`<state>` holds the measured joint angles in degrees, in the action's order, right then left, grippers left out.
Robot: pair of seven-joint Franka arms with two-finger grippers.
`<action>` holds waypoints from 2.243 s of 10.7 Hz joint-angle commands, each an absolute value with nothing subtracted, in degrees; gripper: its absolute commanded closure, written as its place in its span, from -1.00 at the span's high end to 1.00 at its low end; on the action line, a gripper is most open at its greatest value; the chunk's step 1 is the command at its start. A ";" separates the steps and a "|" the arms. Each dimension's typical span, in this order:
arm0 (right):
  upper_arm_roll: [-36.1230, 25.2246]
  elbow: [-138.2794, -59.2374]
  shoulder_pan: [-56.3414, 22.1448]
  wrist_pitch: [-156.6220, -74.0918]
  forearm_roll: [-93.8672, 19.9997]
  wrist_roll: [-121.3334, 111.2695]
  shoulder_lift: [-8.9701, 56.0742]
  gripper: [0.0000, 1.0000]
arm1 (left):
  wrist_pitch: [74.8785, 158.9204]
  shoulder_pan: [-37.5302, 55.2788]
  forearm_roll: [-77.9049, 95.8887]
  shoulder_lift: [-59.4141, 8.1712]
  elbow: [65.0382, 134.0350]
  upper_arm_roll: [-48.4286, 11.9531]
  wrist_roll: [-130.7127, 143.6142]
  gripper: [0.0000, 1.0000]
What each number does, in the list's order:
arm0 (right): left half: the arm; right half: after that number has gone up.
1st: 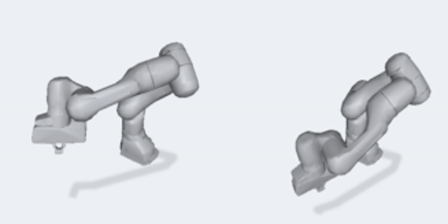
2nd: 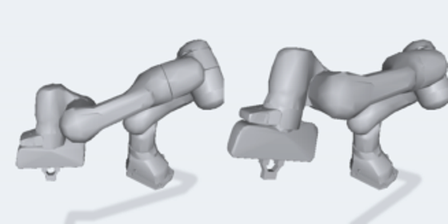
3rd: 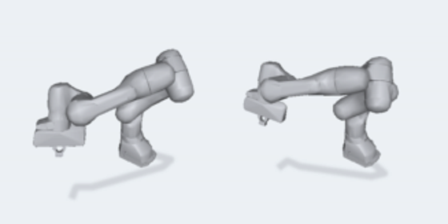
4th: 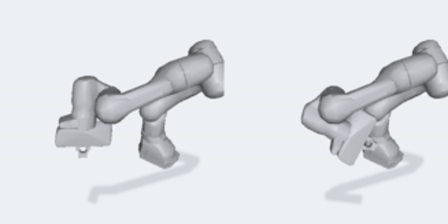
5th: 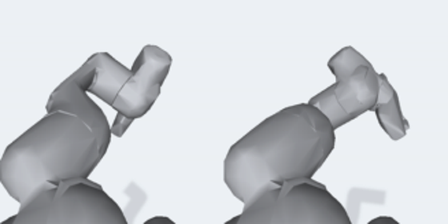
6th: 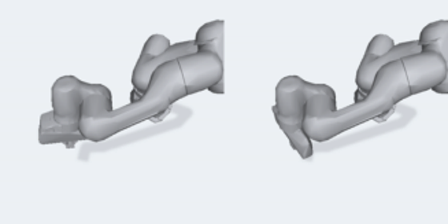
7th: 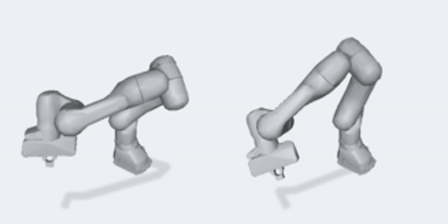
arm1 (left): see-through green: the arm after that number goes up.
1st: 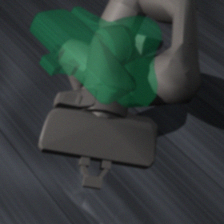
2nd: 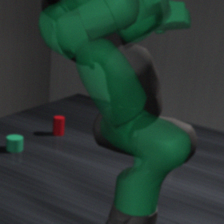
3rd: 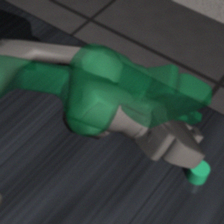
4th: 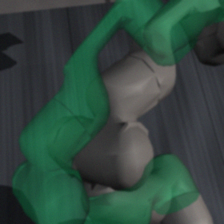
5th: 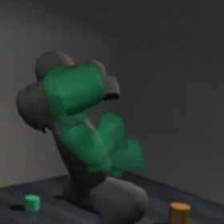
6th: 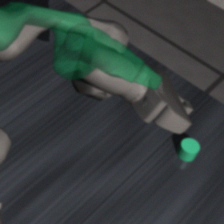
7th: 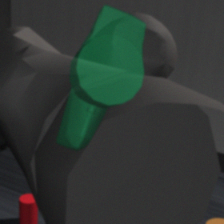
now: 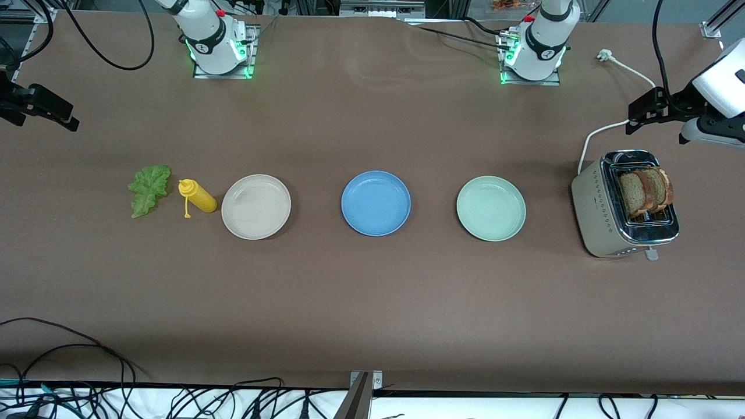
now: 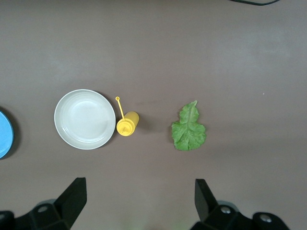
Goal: Make sandwich in blue plate with both arms
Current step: 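Move the left gripper over the toaster toward the bread slices, then lower the left gripper into the toaster and grasp a bread slice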
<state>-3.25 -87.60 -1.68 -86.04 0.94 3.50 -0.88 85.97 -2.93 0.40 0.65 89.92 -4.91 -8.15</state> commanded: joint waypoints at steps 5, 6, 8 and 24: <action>-2.90 -86.66 -1.76 -83.76 1.32 3.08 -0.35 1.00 | 87.53 -3.34 -0.35 -2.28 88.59 -4.22 -9.76 1.00; -2.81 -86.66 -1.76 -83.67 1.32 3.08 -0.35 1.00 | 88.58 -3.25 -1.22 -2.72 88.85 -4.31 -9.67 1.00; -2.90 -86.66 -1.76 -83.67 1.32 3.08 -0.35 1.00 | 89.73 -3.86 -1.84 -4.04 88.77 -4.22 -9.76 1.00; -2.81 -86.66 -2.37 -83.14 1.23 3.43 0.09 1.00 | 115.57 -3.78 0.97 -9.92 103.36 4.74 -18.54 1.00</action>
